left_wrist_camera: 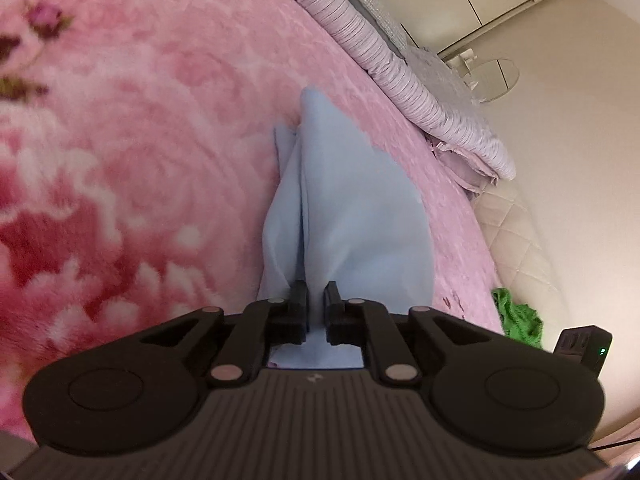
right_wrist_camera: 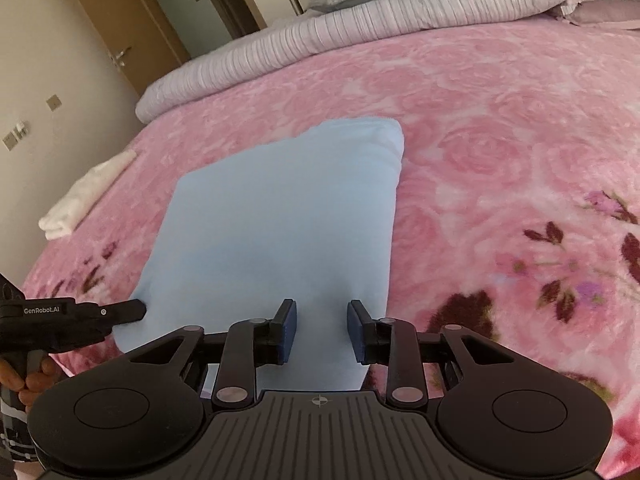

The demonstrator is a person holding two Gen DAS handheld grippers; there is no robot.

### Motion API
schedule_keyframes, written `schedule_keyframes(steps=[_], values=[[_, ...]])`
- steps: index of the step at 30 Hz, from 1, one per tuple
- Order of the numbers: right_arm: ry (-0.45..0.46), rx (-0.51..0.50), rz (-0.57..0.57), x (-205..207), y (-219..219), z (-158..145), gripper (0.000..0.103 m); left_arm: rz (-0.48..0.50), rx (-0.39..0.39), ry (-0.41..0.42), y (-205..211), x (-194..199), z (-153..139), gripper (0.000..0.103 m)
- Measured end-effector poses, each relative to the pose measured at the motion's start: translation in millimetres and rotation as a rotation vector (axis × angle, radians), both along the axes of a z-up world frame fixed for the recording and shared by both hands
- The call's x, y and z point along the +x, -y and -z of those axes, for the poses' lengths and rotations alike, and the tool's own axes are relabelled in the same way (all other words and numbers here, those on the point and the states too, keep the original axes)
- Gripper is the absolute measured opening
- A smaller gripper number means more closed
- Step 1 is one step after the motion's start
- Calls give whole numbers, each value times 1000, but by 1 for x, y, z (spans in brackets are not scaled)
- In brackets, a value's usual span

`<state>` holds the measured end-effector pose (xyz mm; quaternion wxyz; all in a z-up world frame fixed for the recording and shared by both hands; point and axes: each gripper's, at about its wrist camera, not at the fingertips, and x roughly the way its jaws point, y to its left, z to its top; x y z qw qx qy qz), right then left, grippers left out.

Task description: Fold clothes

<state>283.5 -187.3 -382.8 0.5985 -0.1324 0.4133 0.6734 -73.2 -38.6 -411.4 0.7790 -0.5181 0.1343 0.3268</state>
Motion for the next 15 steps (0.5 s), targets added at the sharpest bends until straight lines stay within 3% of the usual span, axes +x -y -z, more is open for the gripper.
schedule_keyframes(steps=[5,10,12,15], values=[[-107,53,47,17,28,-12,31,-80,68,8,27,-28,-30,11],[-73,58,21,8,38,-18,31,41,157,-108,53,8,-41,12],[-13,23,-7,-1,37,-11,31,44,150,-219,57,25,-29,8],[65,-1,-14,-11,38,-6,31,3,137,-237,58,32,-18,5]])
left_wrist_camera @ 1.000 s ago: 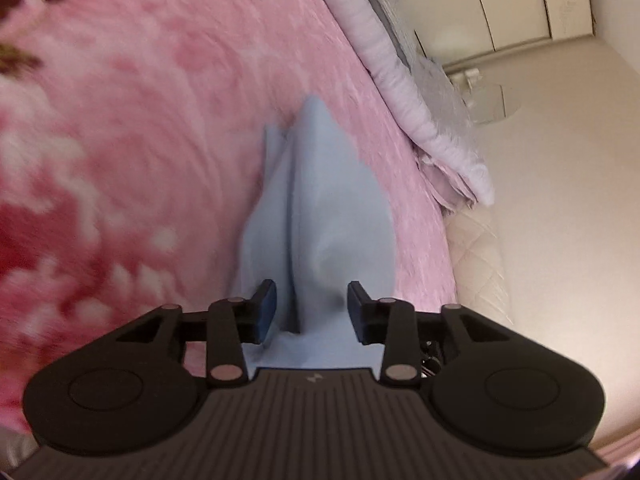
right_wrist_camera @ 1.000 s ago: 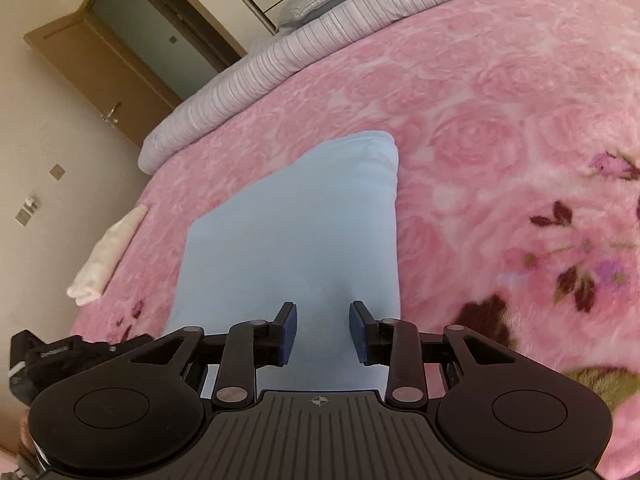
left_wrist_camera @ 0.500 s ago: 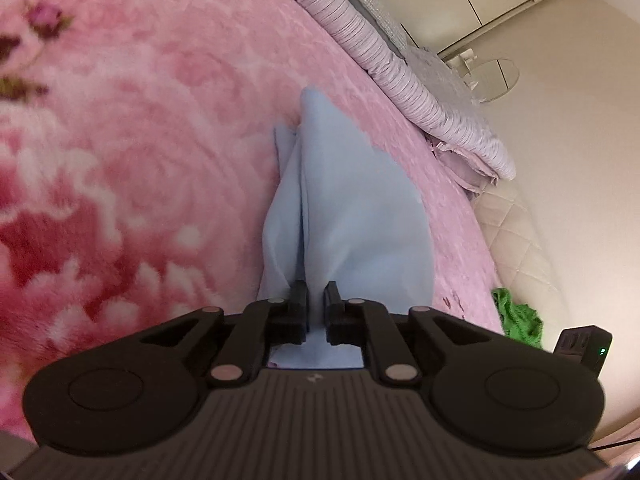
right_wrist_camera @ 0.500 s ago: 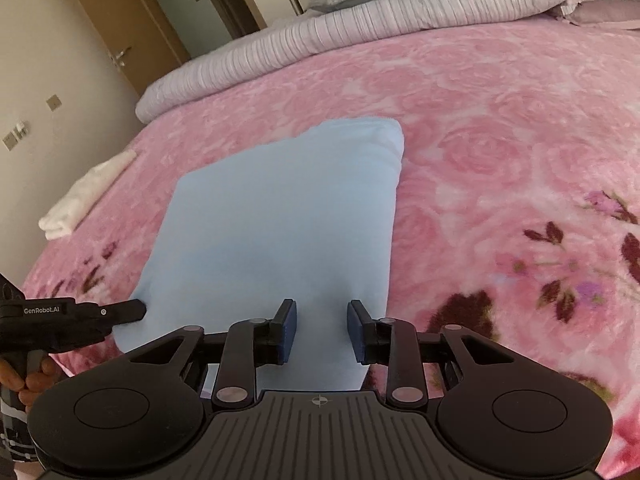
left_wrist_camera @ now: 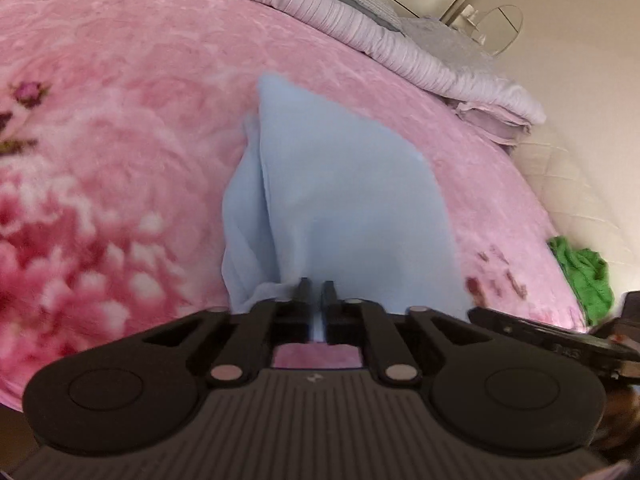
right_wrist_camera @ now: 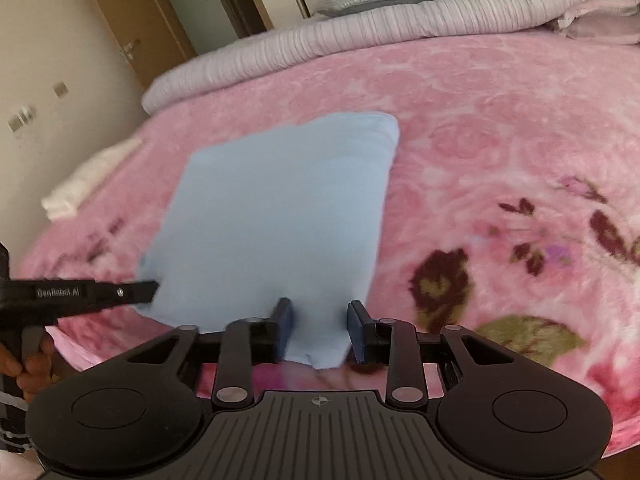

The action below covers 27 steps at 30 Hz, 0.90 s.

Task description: Fold clothes

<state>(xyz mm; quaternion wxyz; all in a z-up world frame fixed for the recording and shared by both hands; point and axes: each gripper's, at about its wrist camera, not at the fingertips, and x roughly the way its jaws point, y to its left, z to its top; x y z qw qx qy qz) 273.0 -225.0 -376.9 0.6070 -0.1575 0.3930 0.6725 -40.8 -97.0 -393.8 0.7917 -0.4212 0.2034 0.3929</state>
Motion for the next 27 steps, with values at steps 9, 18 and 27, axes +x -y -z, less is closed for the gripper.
schedule_keyframes(steps=[9,18,27], values=[[23,33,-12,-16,14,-8,31,-27,10,-112,24,2,-16,5],[65,-24,57,-24,26,-17,33,-31,100,-375,53,42,-47,22],[53,-4,188,-13,58,-42,46,-31,187,-480,96,55,-78,33]])
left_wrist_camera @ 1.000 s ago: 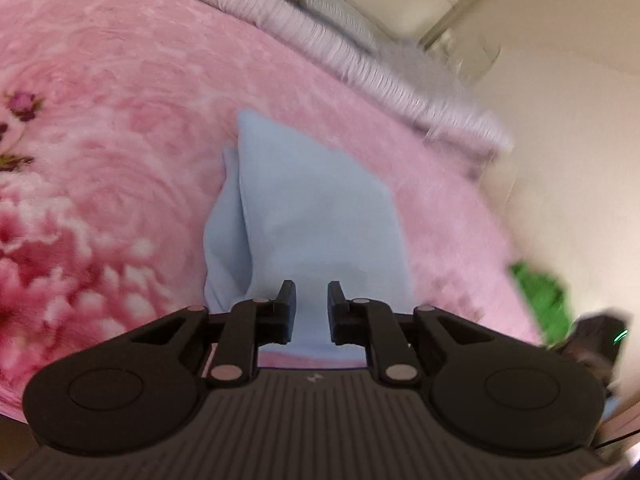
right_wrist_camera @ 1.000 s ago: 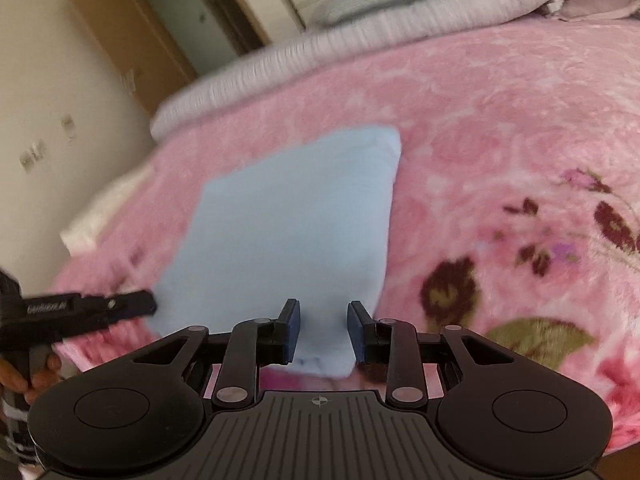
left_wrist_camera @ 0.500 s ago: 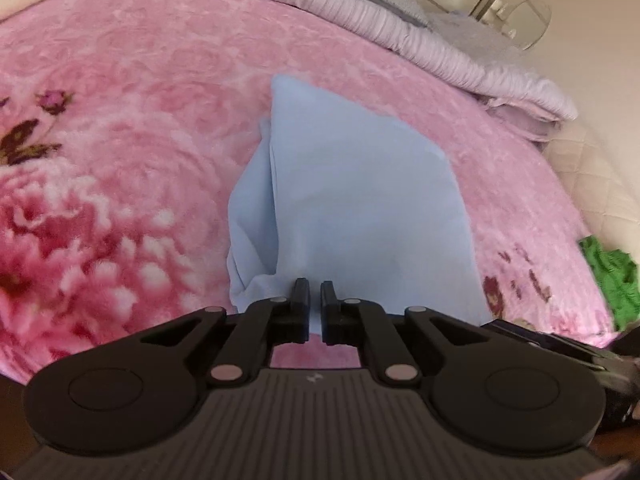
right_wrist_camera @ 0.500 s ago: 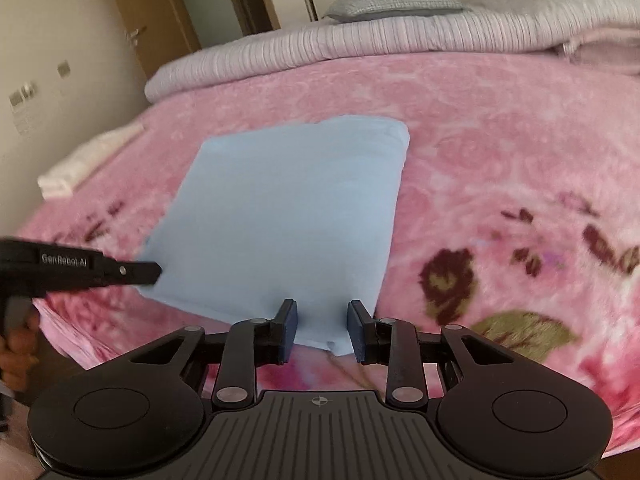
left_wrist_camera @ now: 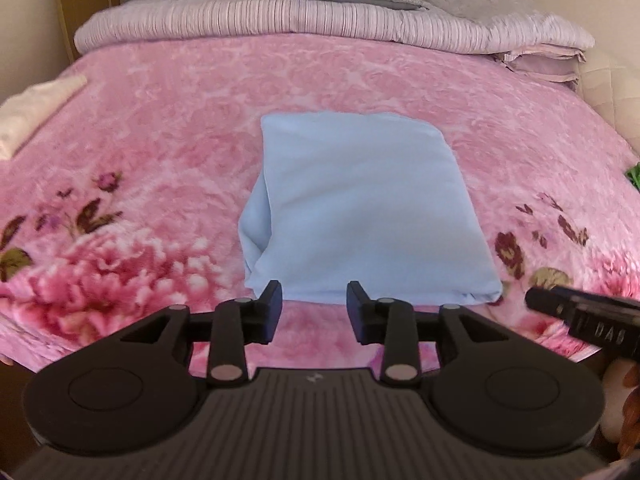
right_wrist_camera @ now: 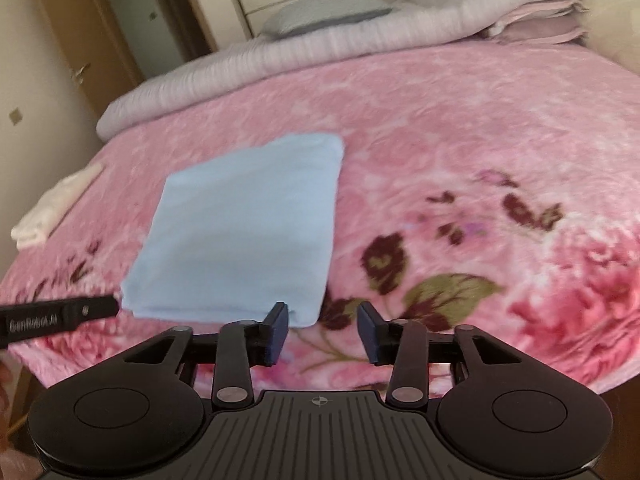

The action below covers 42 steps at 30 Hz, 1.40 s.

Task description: Fold clothes

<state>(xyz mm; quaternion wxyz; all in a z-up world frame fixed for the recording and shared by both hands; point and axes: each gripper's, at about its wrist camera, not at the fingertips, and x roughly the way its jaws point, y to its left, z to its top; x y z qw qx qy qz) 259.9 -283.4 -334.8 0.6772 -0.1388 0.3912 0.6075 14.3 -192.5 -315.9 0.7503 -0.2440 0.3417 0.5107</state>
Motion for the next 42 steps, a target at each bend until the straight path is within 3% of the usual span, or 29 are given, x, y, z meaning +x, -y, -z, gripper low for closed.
schedule_keyframes(steps=[9,20,31,42], values=[[-15,32,43,-1,27,-23,63,6,46,-12,42,-3,-18,38],[13,36,51,-17,32,-31,65,-24,67,-3,67,-20,-25,40],[59,76,62,-14,32,-42,65,-23,72,38,58,-21,-30,41],[74,21,68,-6,5,-30,65,-56,25,76,25,-30,-14,42]])
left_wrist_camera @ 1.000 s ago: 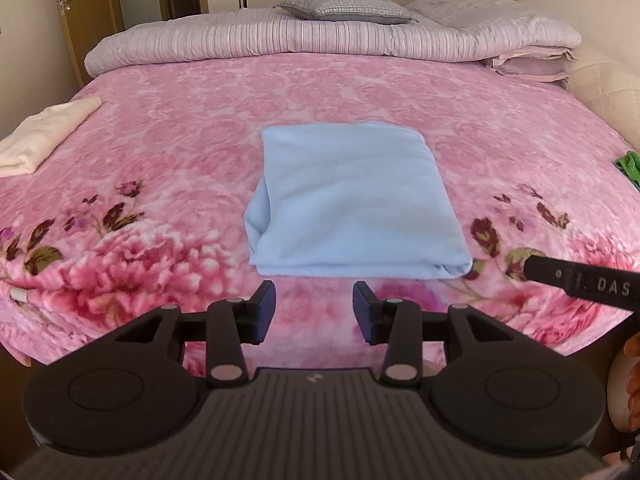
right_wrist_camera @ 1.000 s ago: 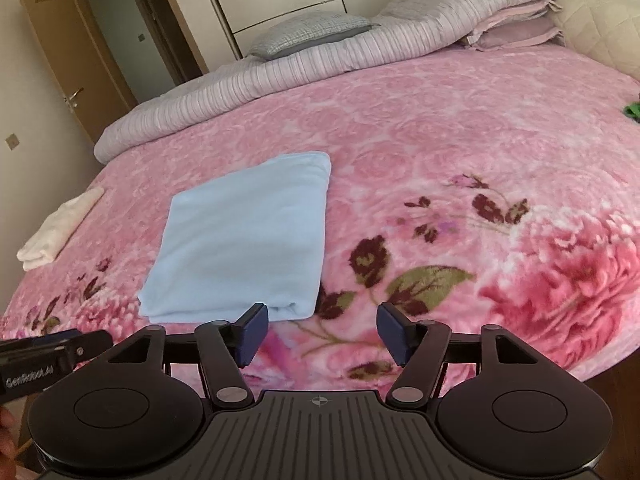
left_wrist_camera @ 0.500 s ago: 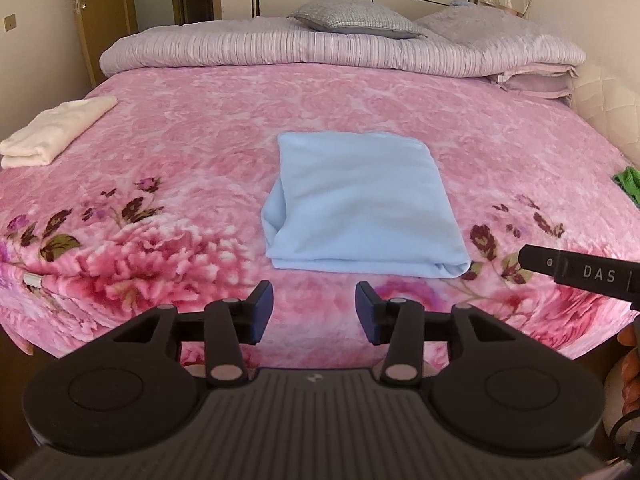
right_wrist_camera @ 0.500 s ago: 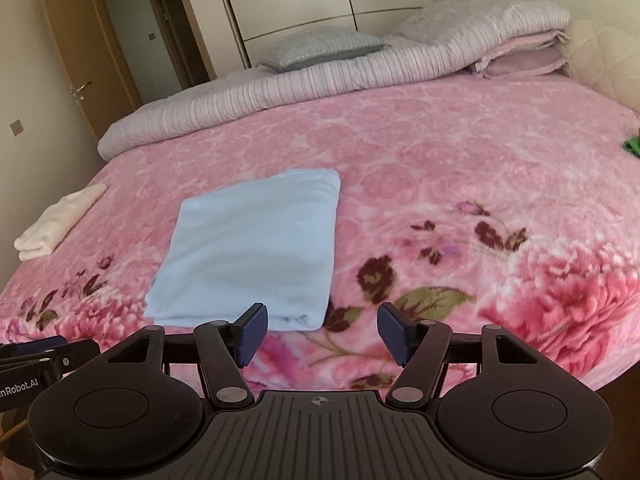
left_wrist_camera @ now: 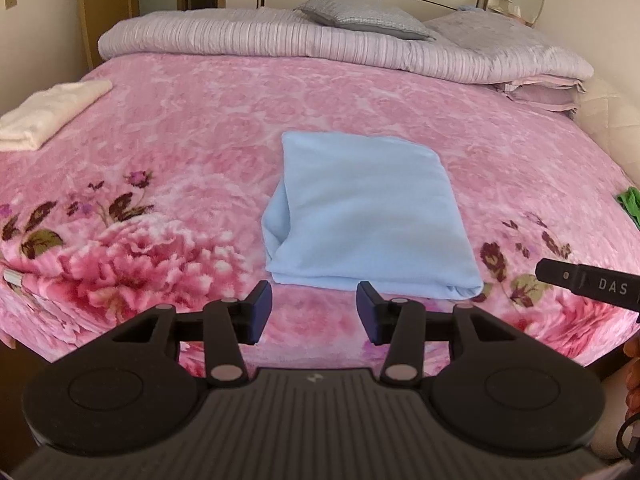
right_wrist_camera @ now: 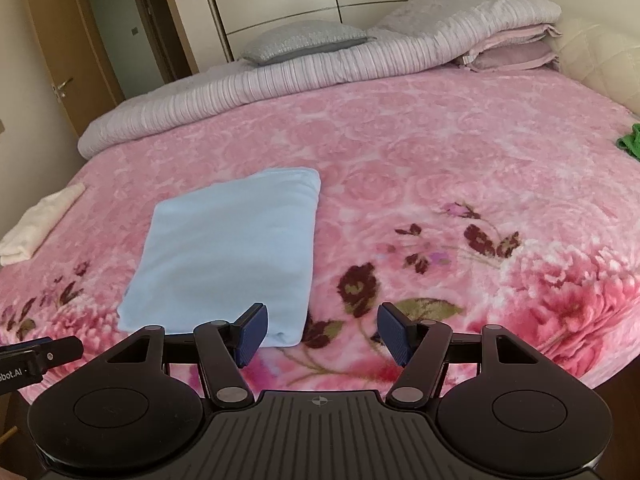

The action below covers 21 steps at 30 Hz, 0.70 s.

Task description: Fold clothes

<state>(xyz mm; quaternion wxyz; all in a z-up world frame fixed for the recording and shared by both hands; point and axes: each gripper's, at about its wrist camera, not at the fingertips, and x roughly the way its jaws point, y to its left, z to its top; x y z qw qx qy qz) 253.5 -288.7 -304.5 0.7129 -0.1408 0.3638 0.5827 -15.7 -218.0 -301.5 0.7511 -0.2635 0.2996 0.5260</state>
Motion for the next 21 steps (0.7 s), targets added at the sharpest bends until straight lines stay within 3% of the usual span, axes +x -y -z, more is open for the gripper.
schedule_keyframes(steps=[5,7,9,14,21], values=[[3,-31,-8,3,-15,9,65,-10,-31,32,-18,-8,9,43],[-34,-34,-18,9,-21,16,65,-20,-61,74,-26,-15,15,43],[-143,-31,-26,22,-24,26,65,-35,-104,134,-38,-25,22,44],[-441,-17,-7,61,-29,57,65,-137,-241,390,-69,-61,48,46],[-684,19,24,91,-40,86,66,-205,-335,575,-113,-82,86,50]])
